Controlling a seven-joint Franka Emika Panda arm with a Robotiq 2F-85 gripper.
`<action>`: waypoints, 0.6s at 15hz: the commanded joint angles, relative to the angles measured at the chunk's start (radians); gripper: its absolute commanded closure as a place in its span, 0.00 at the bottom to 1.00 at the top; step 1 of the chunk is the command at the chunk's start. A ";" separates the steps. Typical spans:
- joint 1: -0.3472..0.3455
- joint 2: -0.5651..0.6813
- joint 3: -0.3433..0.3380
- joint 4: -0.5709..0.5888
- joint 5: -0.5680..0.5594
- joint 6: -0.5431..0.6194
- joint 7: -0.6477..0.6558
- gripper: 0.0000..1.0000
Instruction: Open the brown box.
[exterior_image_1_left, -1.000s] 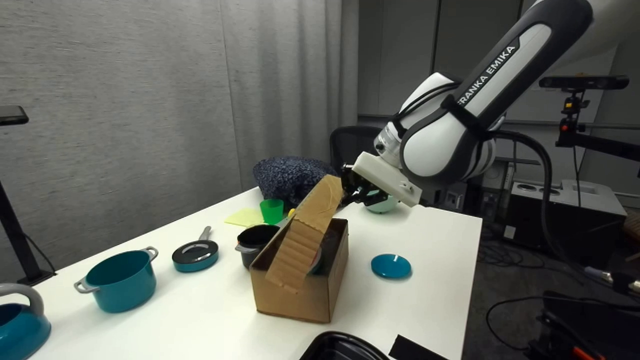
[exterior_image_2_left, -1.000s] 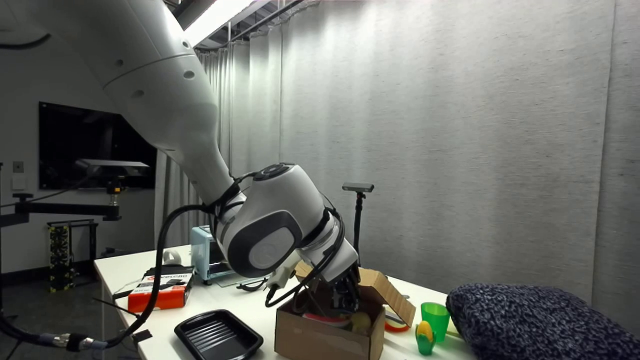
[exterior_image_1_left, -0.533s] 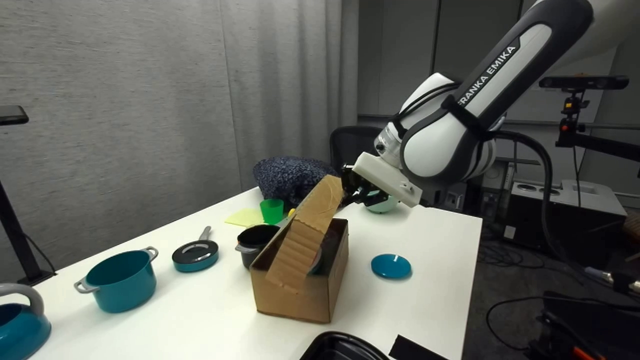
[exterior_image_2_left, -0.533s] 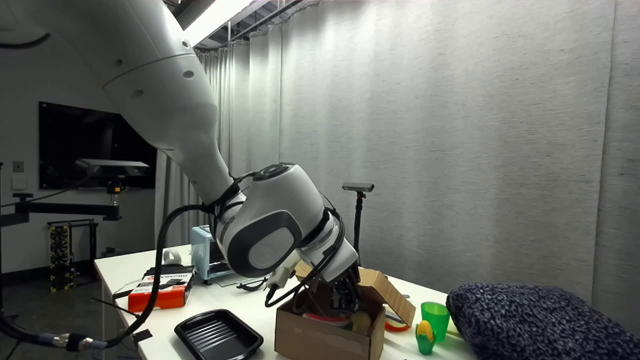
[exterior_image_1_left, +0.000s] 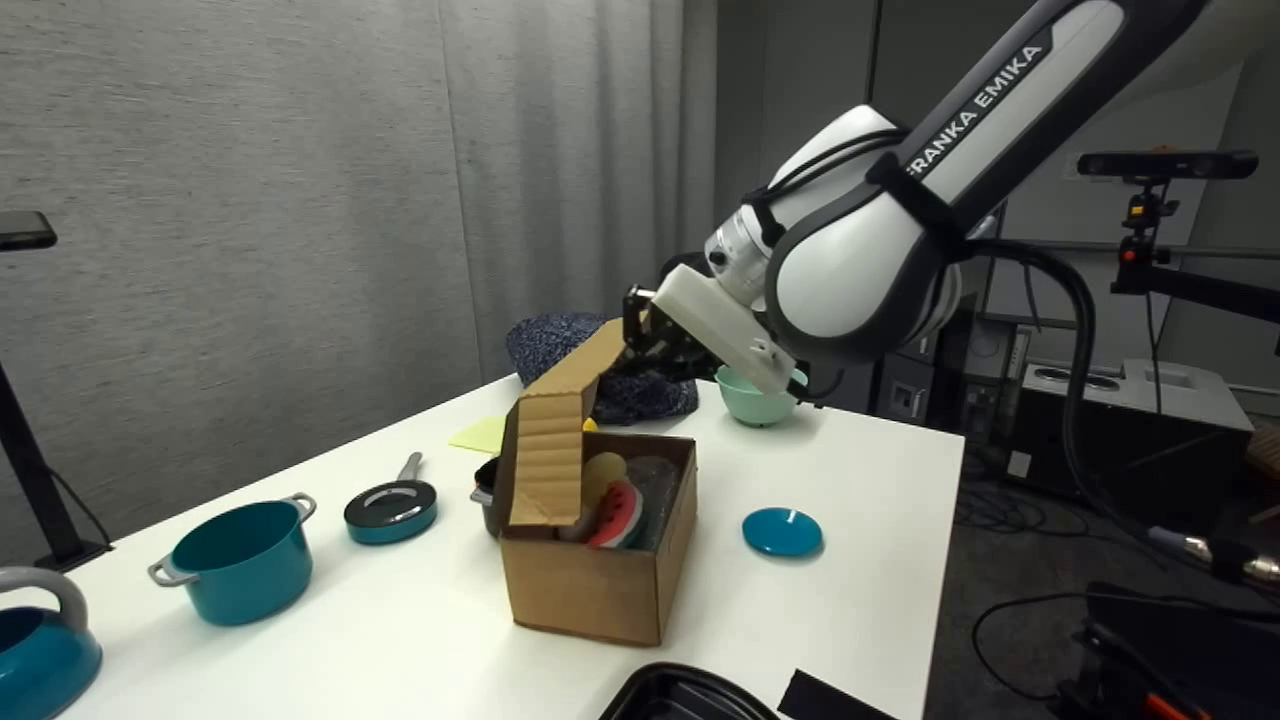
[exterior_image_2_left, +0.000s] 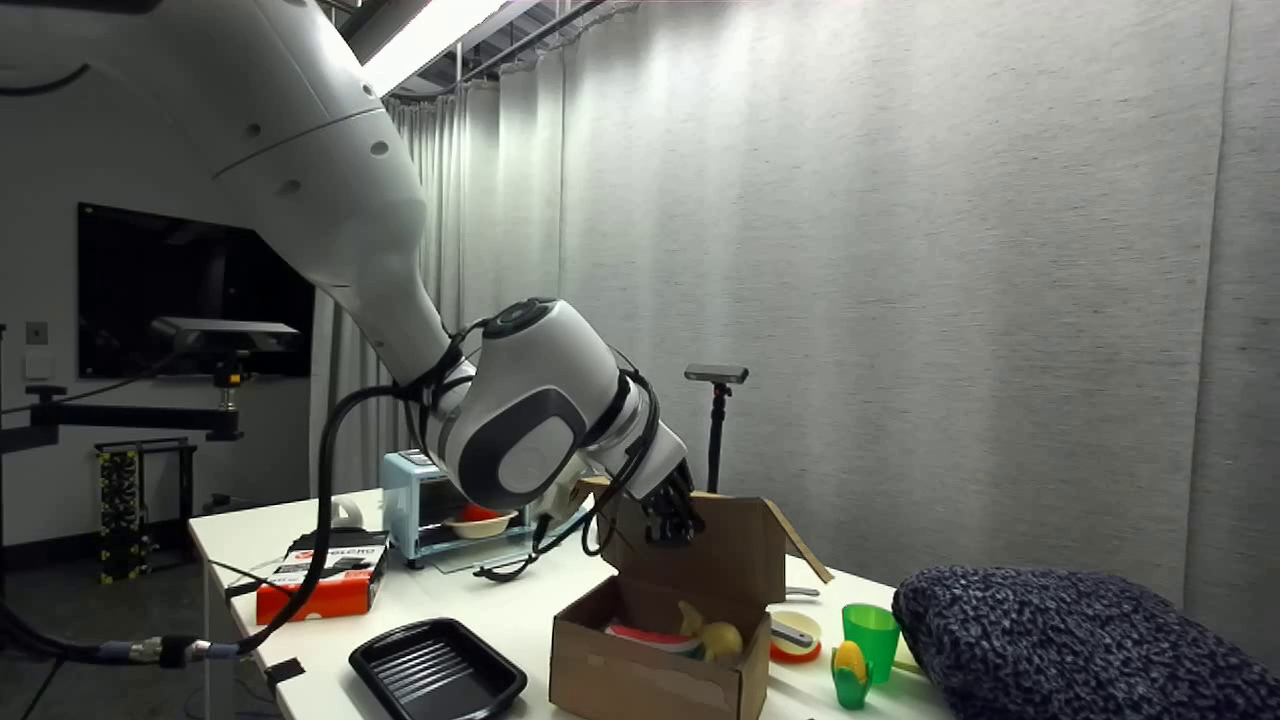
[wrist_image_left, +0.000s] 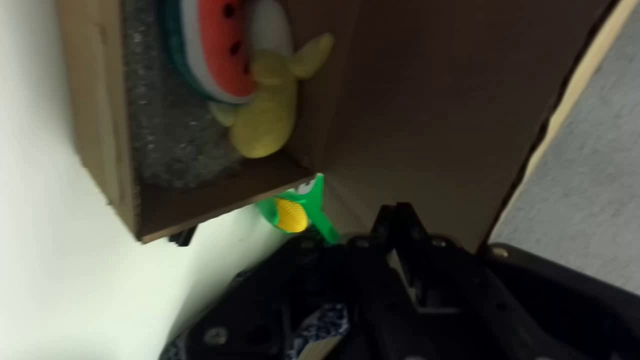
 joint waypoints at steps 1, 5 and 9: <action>-0.049 0.032 0.081 0.097 -0.034 0.042 0.027 0.99; -0.085 0.072 0.111 0.171 -0.036 -0.017 0.025 0.99; -0.060 0.153 0.032 0.234 -0.016 -0.028 0.006 0.99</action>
